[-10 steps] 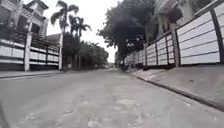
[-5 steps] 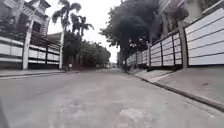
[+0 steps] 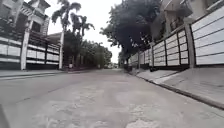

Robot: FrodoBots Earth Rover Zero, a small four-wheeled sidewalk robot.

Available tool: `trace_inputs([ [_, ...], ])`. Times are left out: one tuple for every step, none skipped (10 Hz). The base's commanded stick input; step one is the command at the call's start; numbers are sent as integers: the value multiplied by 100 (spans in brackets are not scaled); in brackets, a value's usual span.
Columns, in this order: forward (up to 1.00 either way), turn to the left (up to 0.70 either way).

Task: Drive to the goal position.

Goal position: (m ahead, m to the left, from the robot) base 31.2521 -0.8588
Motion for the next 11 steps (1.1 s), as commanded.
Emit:
trace_inputs([
  [70,-1],
  [70,0],
  [70,0],
  [70,0],
  [70,0],
  [70,0],
  [70,0],
  [70,0],
  [70,0],
  [70,0],
  [70,0],
])
